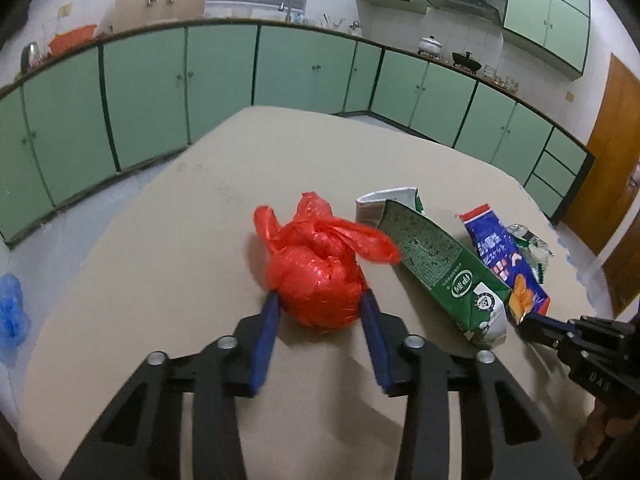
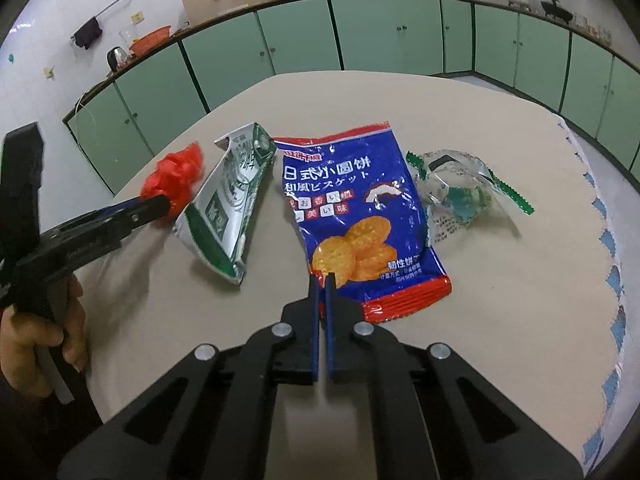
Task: Collect trash
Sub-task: 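Grasp the blue biscuit packet with the right gripper while the left grasps a red plastic bag, then lift the biscuit packet and red bag and carry both over the bin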
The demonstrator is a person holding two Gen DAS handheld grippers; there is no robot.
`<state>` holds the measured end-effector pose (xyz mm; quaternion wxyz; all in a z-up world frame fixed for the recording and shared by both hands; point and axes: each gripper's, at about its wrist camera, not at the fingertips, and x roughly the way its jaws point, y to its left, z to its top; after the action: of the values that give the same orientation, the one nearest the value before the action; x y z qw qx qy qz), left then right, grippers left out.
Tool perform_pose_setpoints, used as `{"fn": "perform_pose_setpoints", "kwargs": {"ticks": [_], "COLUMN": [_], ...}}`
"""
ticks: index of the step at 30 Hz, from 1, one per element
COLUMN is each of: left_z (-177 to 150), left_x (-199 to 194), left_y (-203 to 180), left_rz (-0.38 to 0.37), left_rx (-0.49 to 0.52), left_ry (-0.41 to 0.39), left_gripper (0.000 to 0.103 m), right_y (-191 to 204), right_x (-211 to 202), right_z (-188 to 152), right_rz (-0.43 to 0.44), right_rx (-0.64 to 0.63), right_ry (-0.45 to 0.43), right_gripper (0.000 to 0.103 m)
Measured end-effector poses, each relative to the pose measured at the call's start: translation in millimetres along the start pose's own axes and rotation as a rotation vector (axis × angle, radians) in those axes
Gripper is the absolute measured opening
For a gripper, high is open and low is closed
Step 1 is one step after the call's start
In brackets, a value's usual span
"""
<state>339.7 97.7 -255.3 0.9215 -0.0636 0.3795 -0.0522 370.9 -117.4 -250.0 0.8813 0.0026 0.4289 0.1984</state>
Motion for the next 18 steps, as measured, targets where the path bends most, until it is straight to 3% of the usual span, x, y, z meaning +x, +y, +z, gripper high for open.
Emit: {"fn": "perform_pose_setpoints", "kwargs": {"ticks": [6,18], "left_z": [-5.3,-15.1], "left_x": [-4.5,-77.7], "left_y": [0.4,-17.6], "left_rz": [-0.041,-0.015], "left_rx": [-0.003,0.027], "left_ry": [-0.008,-0.083], "left_gripper": [0.022,0.020], "right_y": [3.6,18.9], "right_x": [-17.3,-78.6], "right_z": [-11.0,-17.1], "right_rz": [0.012,0.029], "right_rx": [0.017,0.019], "right_ry": [0.004,-0.059], "right_gripper": [0.000,0.000]}}
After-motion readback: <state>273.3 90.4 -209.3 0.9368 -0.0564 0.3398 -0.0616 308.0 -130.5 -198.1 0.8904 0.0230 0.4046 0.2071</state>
